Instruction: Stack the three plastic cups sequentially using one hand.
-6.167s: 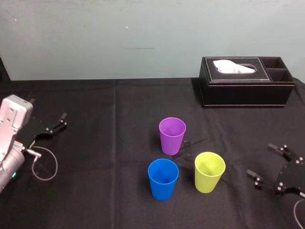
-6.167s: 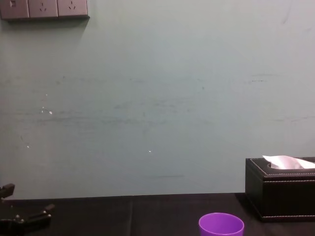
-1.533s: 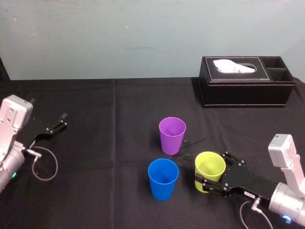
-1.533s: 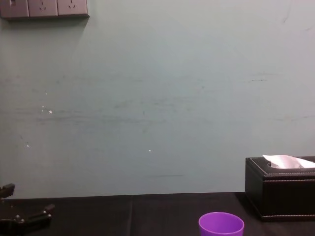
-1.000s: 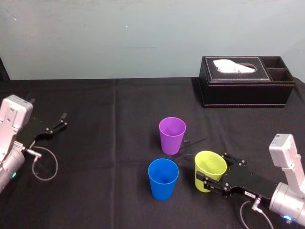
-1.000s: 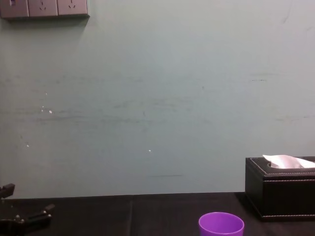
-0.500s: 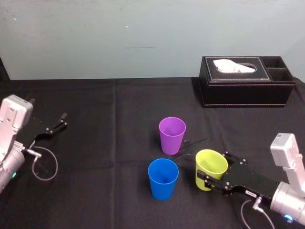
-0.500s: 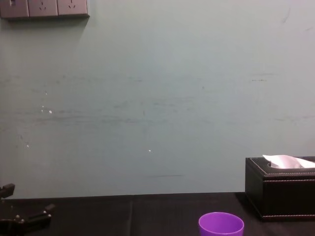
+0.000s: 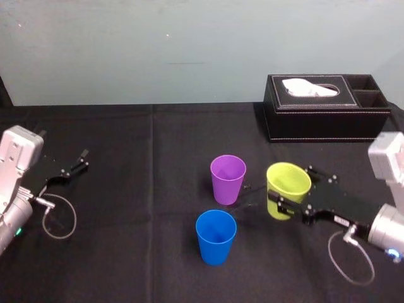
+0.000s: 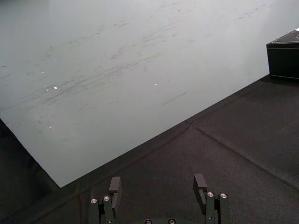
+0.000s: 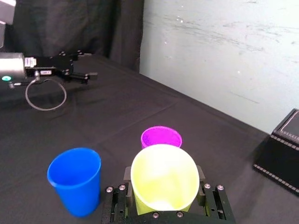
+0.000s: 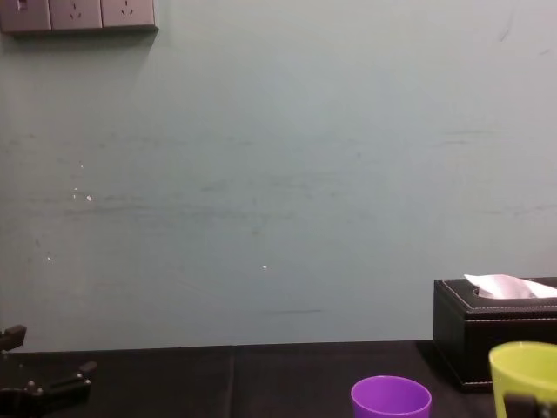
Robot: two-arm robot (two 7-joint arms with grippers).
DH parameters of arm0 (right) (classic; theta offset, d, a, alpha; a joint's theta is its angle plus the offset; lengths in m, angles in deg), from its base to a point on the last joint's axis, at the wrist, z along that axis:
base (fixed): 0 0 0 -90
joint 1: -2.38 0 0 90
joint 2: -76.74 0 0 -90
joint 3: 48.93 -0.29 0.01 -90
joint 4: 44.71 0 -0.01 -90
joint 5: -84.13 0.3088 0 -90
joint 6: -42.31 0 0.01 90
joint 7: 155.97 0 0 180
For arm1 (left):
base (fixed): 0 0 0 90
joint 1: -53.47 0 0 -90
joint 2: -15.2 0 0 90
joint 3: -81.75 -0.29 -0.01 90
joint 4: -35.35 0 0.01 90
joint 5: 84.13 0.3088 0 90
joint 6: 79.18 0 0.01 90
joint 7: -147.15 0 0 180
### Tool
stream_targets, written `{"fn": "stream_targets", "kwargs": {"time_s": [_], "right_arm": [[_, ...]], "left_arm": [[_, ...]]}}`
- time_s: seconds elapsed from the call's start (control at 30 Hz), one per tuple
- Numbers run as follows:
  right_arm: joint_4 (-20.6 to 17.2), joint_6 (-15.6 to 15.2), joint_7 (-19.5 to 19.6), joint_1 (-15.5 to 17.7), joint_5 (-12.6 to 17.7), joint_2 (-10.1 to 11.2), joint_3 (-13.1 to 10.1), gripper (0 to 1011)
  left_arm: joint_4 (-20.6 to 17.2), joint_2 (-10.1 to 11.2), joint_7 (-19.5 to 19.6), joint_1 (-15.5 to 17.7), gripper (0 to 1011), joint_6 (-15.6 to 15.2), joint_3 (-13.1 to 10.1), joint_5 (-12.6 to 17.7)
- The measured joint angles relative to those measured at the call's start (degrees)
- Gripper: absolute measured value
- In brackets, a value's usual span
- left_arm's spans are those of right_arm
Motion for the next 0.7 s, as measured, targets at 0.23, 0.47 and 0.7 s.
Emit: {"fn": "stream_targets", "kwargs": {"time_s": [0.23, 0.47, 0.7], "right_arm": [[-1.51, -6.06, 1.01, -4.96, 0.48, -0.38, 0.87, 743], [-0.54, -9.72, 1.91, -10.2, 0.74, -2.31, 2.92, 743], [1.87, -12.06, 2.68, -15.08, 0.21, -4.6, 6.12, 743]], "left_arm": [[0.0, 0.0, 0.0, 0.0, 1010, 0.0, 0.0, 0.0], [0.0, 0.0, 0.0, 0.0, 1010, 0.0, 0.0, 0.0], [0.0, 0.0, 0.0, 0.0, 1010, 0.0, 0.0, 0.0]]}}
